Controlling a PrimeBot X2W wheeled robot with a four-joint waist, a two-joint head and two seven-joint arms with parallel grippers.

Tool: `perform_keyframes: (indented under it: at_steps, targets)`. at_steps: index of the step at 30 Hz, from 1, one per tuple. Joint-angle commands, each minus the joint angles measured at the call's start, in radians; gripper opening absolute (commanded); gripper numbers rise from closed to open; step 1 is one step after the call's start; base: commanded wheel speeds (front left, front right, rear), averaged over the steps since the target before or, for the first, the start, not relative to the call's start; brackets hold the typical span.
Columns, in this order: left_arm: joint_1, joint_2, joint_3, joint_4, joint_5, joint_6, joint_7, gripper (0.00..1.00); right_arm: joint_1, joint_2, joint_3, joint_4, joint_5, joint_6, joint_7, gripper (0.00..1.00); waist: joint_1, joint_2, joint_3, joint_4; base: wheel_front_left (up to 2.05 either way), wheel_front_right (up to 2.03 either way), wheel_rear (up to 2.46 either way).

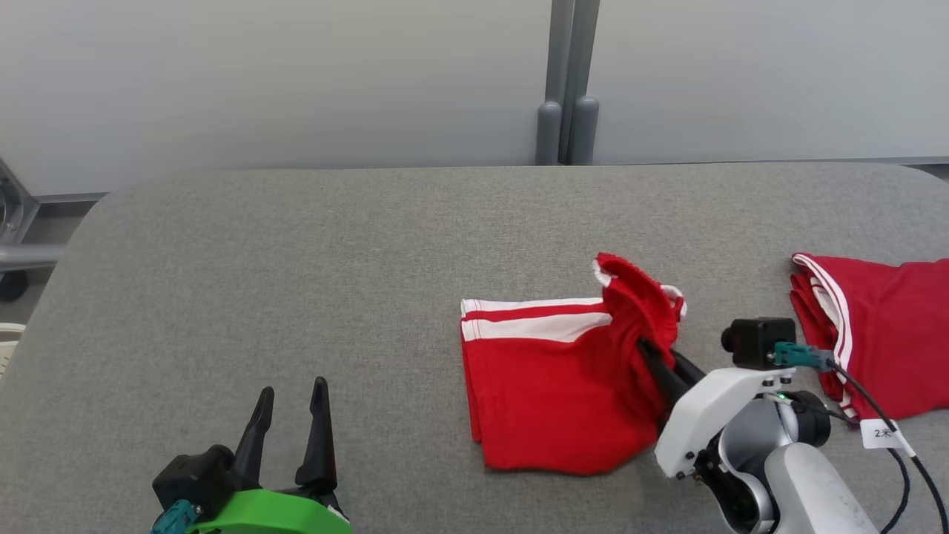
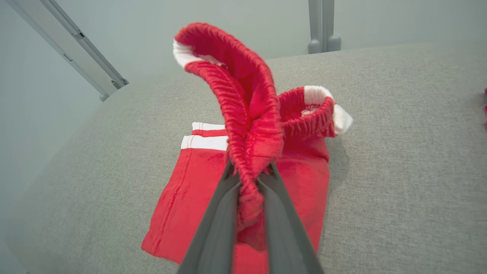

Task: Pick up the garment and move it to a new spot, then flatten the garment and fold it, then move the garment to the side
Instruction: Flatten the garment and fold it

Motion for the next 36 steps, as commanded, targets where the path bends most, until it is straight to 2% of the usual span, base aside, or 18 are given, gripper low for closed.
perform_keyframes:
  at_steps: [1,14,23,24,25,27,36]
  targets:
    - [-0.003,0.004,0.000,-0.004,-0.007,-0.001,0.001,1.00,-0.017,-0.001,0.025,0.027,0.017,0.000,-0.008,0.00,0.0000,0.0037,0.001,0.020,0.00,0.00,0.00]
    - [-0.022,-0.013,-0.003,0.008,-0.011,-0.008,-0.004,1.00,-0.125,-0.001,0.174,0.246,-0.002,0.000,-0.061,0.00,0.0000,0.0037,0.002,0.084,0.00,0.00,0.00]
    - [-0.023,-0.026,0.004,0.018,-0.011,-0.013,-0.008,1.00,-0.178,-0.001,0.257,0.378,0.002,0.000,-0.088,0.00,0.0000,0.0037,0.008,0.102,0.00,0.00,0.00]
    - [-0.024,-0.027,0.005,0.019,-0.011,-0.014,-0.009,1.00,-0.184,-0.001,0.263,0.388,0.002,0.000,-0.095,0.13,0.0000,0.0037,0.009,0.102,0.00,0.00,0.00]
    - [-0.024,-0.029,0.005,0.020,-0.010,-0.015,-0.009,1.00,-0.190,-0.001,0.269,0.397,0.005,0.000,-0.100,0.36,0.0000,0.0037,0.010,0.102,0.00,0.00,0.00]
    - [-0.025,-0.031,0.006,0.022,-0.009,-0.016,-0.010,1.00,-0.198,-0.001,0.286,0.413,0.010,0.000,-0.106,1.00,0.0000,0.0037,0.012,0.102,0.00,0.00,0.00]
    - [-0.028,-0.032,0.019,0.026,0.000,-0.021,-0.013,1.00,-0.222,0.000,0.377,0.374,0.049,0.000,-0.157,1.00,0.0000,0.0037,0.022,0.083,0.00,0.00,0.00]
